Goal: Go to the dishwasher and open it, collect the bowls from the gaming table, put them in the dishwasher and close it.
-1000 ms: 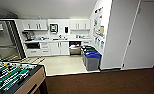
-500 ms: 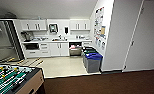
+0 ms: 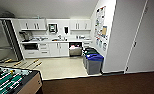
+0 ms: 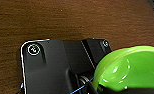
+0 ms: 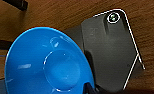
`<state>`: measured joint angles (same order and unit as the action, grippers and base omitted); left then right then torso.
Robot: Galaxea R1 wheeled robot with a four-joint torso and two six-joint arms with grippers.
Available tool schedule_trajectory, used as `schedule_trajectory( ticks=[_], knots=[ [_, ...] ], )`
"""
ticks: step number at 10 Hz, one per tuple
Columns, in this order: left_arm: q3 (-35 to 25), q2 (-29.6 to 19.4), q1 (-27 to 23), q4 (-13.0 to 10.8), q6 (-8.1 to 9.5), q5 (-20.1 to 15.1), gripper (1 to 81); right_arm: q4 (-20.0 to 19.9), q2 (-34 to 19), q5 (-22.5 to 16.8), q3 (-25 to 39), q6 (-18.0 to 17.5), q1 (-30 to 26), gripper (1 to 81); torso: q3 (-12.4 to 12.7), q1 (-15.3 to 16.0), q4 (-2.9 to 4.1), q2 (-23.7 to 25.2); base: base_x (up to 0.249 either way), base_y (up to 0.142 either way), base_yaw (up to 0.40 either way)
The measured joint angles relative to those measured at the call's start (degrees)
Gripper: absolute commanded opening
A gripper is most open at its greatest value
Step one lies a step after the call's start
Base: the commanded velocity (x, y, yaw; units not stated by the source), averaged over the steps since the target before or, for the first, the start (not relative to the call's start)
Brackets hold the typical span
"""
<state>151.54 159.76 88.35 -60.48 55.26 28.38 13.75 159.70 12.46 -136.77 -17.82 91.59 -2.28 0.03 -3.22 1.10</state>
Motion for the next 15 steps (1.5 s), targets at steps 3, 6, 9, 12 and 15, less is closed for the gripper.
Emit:
schedule_trajectory(
  ticks=[3, 6, 9, 12, 15],
  knots=[
    [0.0, -0.1, 0.1, 0.0, 0.0, -0.1, 1.0, 0.0, 0.0, 0.0, 0.0, 0.0, 0.0, 1.0, 0.0, 0.0, 0.0, 0.0, 0.17, 0.0, 0.0],
    [0.0, -0.2, 0.1, 0.0, 0.0, 0.0, 1.0, 0.0, 0.0, 0.0, 0.0, 0.0, 0.0, 1.0, 0.0, 0.0, 0.0, 0.0, 0.172, 0.0, 0.0],
    [0.0, -0.2, 0.1, 0.0, 0.0, 0.0, 1.0, 0.0, 0.0, 0.0, 0.0, 0.0, 0.0, 1.0, 0.0, 0.0, 0.0, 0.0, 0.174, 0.0, 0.0],
    [0.0, -0.1, 0.1, 0.0, 0.0, 0.0, 1.0, 0.0, 0.0, 0.0, 0.0, 0.0, 0.0, 1.0, 0.0, 0.0, 0.0, 0.0, 0.174, 0.0, 0.0],
    [0.0, -0.1, 0.1, 0.0, 0.02, 0.0, 1.0, 0.0, 0.0, 0.0, -0.1, 0.0, 0.0, 1.0, 0.0, 0.0, 0.0, 0.0, 0.174, 0.0, 0.0]
  ],
)
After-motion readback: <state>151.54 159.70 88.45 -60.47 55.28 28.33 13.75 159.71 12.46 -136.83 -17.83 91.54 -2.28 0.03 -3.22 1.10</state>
